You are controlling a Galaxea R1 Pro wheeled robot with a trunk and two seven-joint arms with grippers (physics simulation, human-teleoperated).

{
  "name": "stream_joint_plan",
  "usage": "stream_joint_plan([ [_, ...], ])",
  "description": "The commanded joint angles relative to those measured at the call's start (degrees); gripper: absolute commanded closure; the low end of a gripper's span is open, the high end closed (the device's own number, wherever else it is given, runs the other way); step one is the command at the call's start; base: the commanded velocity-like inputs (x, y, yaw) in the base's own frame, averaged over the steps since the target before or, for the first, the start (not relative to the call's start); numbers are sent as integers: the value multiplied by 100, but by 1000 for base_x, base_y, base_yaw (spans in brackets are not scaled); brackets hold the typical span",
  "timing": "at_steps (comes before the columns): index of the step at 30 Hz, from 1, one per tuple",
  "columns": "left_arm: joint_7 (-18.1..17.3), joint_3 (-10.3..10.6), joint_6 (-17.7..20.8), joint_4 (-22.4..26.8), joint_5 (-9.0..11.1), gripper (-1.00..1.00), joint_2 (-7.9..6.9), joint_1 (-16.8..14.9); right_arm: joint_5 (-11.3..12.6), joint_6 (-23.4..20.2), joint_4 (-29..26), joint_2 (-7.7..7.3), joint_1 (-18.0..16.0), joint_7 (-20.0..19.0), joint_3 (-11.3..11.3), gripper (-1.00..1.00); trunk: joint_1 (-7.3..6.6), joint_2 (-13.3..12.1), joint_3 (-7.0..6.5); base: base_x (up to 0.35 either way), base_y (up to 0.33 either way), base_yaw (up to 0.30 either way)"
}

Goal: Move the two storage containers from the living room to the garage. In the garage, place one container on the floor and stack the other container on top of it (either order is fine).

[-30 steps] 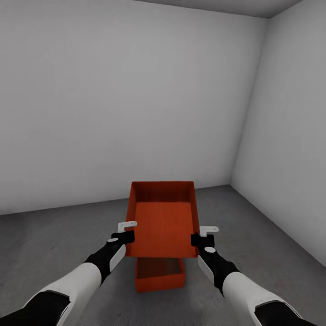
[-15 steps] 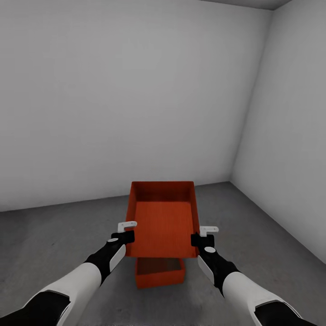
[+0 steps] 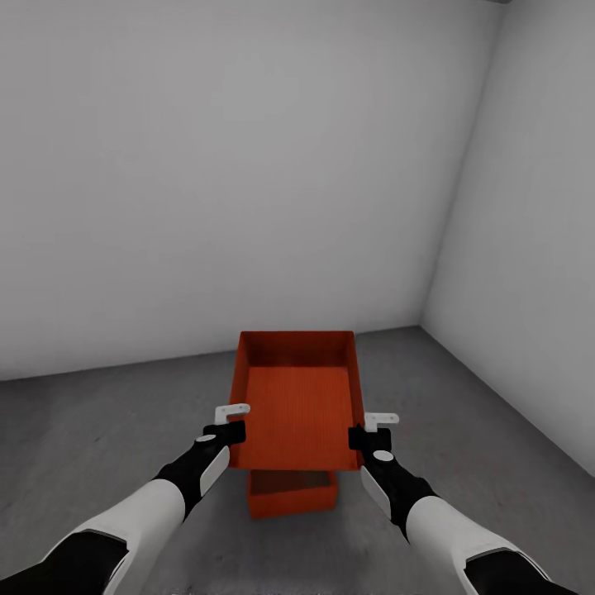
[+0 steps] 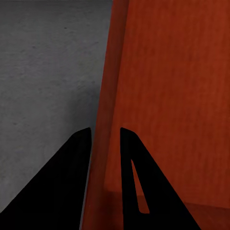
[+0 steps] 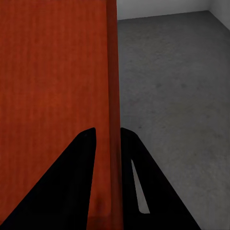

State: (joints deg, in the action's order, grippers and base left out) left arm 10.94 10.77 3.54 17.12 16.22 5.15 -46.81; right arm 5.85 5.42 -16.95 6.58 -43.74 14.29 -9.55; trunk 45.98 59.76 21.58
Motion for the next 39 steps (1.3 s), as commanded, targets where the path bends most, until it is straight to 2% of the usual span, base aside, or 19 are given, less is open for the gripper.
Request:
stream_joint_plan([
  [1,102,22,35,-139,4,100,-242,1,-31,38,-18,-8,-12,160,226,100,0,5,15,0,0,0],
  [13,104,22,34,-139,4,100,-244,4,-31,38,-18,-9,-12,159,224,100,0,5,125,14,0,0],
  [26,102,19,32,-139,4,100,-268,4,-31,38,-18,-12,-12,156,225,100,0,5,244,278,0,0],
  [39,102,22,32,-139,4,100,-269,0,-32,90,-18,-8,-12,162,220,100,0,5,364,24,0,0],
])
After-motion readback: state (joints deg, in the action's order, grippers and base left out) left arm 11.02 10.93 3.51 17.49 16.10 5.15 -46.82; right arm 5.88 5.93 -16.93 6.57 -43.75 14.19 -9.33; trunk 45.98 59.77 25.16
